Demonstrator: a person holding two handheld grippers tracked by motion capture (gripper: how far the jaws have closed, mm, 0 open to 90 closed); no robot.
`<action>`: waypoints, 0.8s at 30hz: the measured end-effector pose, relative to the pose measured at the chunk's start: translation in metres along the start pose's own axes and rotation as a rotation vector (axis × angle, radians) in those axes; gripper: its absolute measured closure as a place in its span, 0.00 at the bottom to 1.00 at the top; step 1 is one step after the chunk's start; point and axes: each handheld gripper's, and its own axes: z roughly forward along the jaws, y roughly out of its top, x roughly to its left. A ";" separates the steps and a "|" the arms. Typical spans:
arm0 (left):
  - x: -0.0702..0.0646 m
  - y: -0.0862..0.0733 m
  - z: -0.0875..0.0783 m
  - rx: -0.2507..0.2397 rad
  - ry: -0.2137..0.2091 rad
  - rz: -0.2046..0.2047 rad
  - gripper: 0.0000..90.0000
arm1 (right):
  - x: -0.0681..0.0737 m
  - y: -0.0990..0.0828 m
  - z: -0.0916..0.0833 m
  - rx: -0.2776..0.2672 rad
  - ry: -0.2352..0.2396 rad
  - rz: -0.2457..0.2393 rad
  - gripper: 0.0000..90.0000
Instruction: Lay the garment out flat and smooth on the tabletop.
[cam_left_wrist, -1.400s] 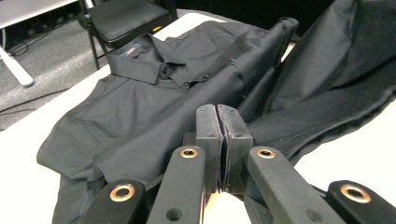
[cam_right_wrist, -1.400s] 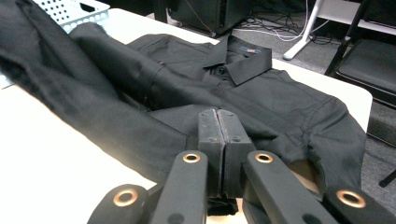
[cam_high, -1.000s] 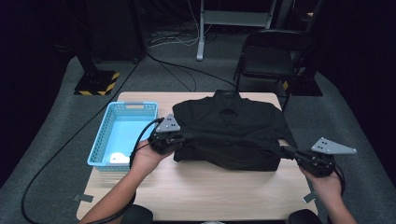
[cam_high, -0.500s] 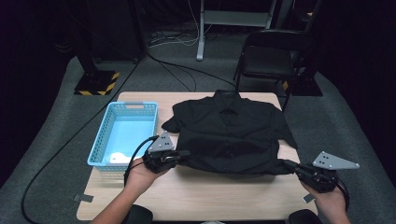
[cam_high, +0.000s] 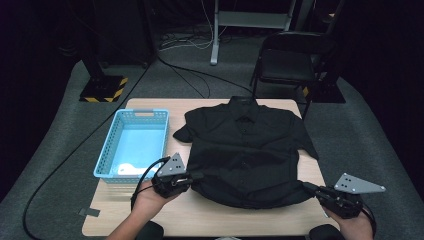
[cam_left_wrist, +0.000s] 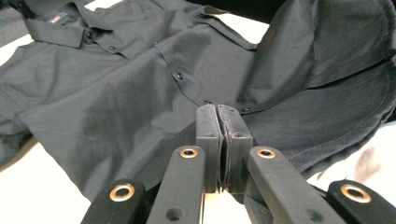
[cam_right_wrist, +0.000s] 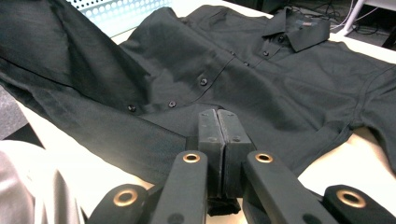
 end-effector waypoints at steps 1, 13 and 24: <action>-0.002 -0.001 -0.001 0.001 -0.002 0.000 0.97 | 0.003 -0.002 -0.003 0.002 0.003 -0.002 0.99; -0.028 -0.011 -0.012 0.003 -0.048 0.012 0.97 | 0.024 -0.004 -0.021 -0.005 0.007 -0.034 0.99; -0.050 -0.013 -0.026 -0.012 -0.049 0.027 0.97 | 0.033 -0.009 -0.045 -0.025 -0.007 -0.033 0.99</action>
